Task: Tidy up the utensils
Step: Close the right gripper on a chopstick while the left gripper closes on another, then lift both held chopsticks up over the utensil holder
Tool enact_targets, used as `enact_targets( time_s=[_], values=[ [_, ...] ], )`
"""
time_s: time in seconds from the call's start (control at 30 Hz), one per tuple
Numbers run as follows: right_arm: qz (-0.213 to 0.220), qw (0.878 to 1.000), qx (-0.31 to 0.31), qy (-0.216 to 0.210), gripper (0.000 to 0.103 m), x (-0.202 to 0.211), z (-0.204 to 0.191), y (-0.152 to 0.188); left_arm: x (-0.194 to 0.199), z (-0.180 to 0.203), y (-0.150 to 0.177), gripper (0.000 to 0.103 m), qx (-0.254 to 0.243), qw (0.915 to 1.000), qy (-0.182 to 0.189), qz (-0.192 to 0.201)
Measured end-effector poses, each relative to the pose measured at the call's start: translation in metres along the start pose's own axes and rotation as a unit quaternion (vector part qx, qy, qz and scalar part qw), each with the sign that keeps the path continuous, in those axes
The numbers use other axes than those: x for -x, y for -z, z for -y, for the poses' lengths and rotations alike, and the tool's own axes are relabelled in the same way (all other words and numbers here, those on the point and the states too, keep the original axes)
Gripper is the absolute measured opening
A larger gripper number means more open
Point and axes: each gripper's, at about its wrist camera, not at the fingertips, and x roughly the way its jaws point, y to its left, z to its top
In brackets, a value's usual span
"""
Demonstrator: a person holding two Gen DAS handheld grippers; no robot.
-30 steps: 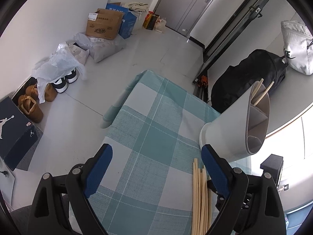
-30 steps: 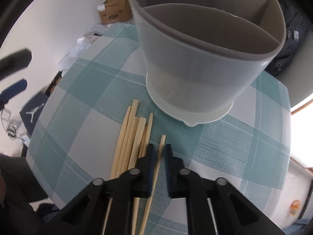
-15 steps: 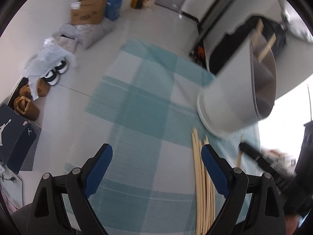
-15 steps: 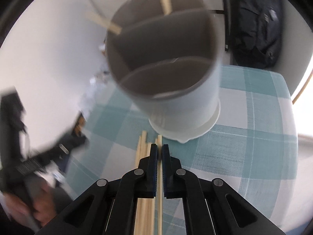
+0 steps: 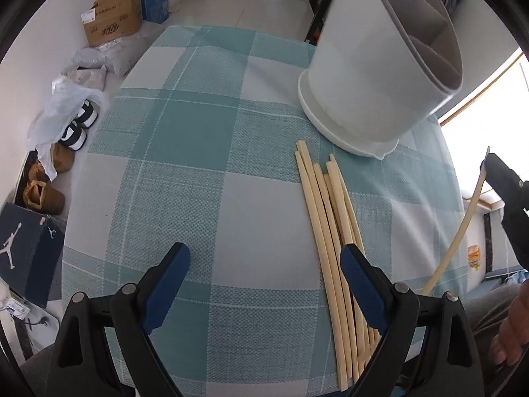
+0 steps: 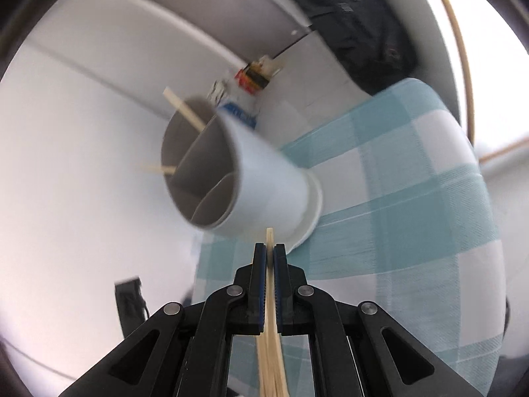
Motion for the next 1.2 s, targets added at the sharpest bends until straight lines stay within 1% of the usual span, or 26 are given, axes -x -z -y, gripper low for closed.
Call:
enact_targets(
  time_s=[0.07,0.1,0.2,0.27,0.37,0.43,0.5,0.73,0.77,0.8,0.83,0.87,0.9,0.93,0.97,1.0,1.03,1.07,1.1,1.17,1.2],
  values=[
    [0.002,1.000,-0.012,-0.010,0.003,0.003,0.006,-0.005,-0.001,0.006,0.001,0.089,-0.012,0.9997,-0.019,0.001],
    [0.004,1.000,-0.011,-0.012,0.003,0.010,0.007,-0.011,-0.002,0.008,0.002,0.089,-0.019,0.9994,-0.027,0.001],
    [0.010,1.000,0.008,-0.013,0.003,0.021,0.002,-0.007,-0.005,0.018,0.006,0.090,-0.050,0.9969,-0.061,0.000],
    [0.015,1.000,0.020,-0.013,0.003,0.020,0.000,-0.006,-0.004,0.018,0.008,0.090,-0.052,0.9960,-0.072,0.008],
    [0.021,0.999,0.044,-0.008,0.003,0.026,-0.009,-0.003,-0.004,0.011,0.006,0.090,-0.035,0.9972,-0.066,0.000],
    [0.026,0.998,0.059,-0.008,0.003,0.030,-0.013,-0.001,-0.005,0.008,0.005,0.090,-0.033,0.9963,-0.079,-0.006],
    [0.031,0.997,0.074,-0.011,0.003,0.033,-0.019,0.001,-0.006,0.011,0.005,0.090,-0.042,0.9947,-0.093,-0.008],
    [0.042,0.994,0.096,-0.016,0.004,0.047,-0.029,0.003,-0.012,0.011,-0.002,0.089,-0.025,0.9948,-0.096,-0.021],
    [0.042,0.994,0.097,-0.016,0.004,0.047,-0.030,0.003,-0.013,0.009,-0.005,0.086,-0.025,0.9948,-0.097,-0.020],
    [0.041,0.994,0.098,-0.016,0.004,0.049,-0.030,0.003,-0.013,0.009,-0.007,0.079,-0.026,0.9948,-0.097,-0.018],
    [0.042,0.994,0.099,-0.016,0.004,0.049,-0.031,0.004,-0.012,0.009,-0.010,0.074,-0.026,0.9948,-0.097,-0.016],
    [0.041,0.994,0.099,-0.018,0.004,0.050,-0.031,0.004,-0.011,0.010,-0.011,0.066,-0.026,0.9948,-0.098,-0.015],
    [0.041,0.994,0.100,-0.018,0.004,0.050,-0.031,0.004,-0.011,0.010,-0.014,0.061,-0.028,0.9949,-0.096,-0.016],
    [0.041,0.994,0.101,-0.019,0.004,0.050,-0.031,0.004,-0.012,0.011,-0.016,0.059,-0.030,0.9948,-0.096,-0.016],
    [0.041,0.994,0.101,-0.020,0.004,0.051,-0.031,0.004,-0.012,0.013,-0.017,0.054,-0.032,0.9948,-0.096,-0.016],
    [0.041,0.994,0.102,-0.023,0.004,0.051,-0.031,0.004,-0.013,0.015,-0.019,0.046,-0.036,0.9948,-0.094,-0.015],
    [0.040,0.994,0.103,-0.024,0.004,0.052,-0.032,0.003,-0.013,0.017,-0.020,0.040,-0.038,0.9950,-0.092,-0.015],
    [0.041,0.993,0.104,-0.025,0.004,0.053,-0.032,0.003,-0.012,0.020,-0.020,0.028,-0.040,0.9950,-0.090,-0.016],
    [0.042,0.993,0.105,-0.024,0.004,0.053,-0.032,0.002,-0.013,0.023,-0.021,0.023,-0.044,0.9949,-0.089,-0.017],
    [0.044,0.993,0.105,-0.024,0.004,0.055,-0.032,0.001,-0.014,0.029,-0.022,0.008,-0.054,0.9943,-0.089,-0.025],
    [0.045,0.993,0.104,-0.026,0.004,0.056,-0.032,0.000,-0.014,0.031,-0.021,0.005,-0.057,0.9939,-0.091,-0.028]
  ],
)
